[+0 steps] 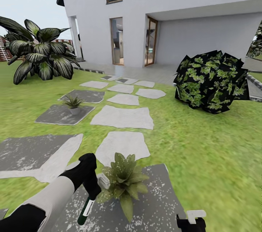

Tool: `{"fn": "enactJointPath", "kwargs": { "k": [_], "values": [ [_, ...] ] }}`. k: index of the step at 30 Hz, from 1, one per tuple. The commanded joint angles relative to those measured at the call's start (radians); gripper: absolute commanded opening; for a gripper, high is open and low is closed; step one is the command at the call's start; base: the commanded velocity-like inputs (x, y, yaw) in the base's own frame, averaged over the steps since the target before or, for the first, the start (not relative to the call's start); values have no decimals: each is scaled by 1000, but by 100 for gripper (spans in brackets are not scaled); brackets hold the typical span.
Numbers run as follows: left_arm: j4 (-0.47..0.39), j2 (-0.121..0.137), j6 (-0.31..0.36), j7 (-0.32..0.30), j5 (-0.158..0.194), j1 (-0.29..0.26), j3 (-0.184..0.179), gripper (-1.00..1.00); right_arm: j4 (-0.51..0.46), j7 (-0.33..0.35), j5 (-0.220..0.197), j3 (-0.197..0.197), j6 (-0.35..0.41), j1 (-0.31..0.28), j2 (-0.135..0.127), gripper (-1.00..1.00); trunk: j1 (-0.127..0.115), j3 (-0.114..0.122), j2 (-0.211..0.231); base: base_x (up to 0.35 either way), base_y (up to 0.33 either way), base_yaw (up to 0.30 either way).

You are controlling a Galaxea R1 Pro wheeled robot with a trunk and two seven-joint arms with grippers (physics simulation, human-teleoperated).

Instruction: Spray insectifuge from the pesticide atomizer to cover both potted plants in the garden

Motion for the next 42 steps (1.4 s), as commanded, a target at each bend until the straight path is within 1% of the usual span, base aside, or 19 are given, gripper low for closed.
{"fn": "enactJointPath", "kwargs": {
  "k": [1, 5, 16, 27, 42],
  "values": [
    [-2, 0, 8, -12, -15, -1, 0, -100, 1, -2, 11, -8, -3, -1, 0, 100, 0, -1, 0, 0, -165, 0],
    [-3, 0, 10, -16, -23, -2, 0, -100, 1, -2, 11, -8, -3, -1, 1, 100, 0, -1, 0, 0, -249, 62],
    [-4, 0, 10, -5, -25, -3, 0, -100, 1, -2, 11, -8, -3, -1, 0, 100, 0, -1, 0, 0, -273, 252],
    [-4, 1, 10, -5, -25, -3, 0, -100, 1, -2, 11, -8, -3, -1, 0, 100, 0, -1, 0, -8, -274, 60],
    [-4, 7, 8, -3, -25, 0, 0, -100, 1, -2, 11, -8, -3, -1, 2, 100, 0, -1, 0, -17, -274, 271]
  ]
}}
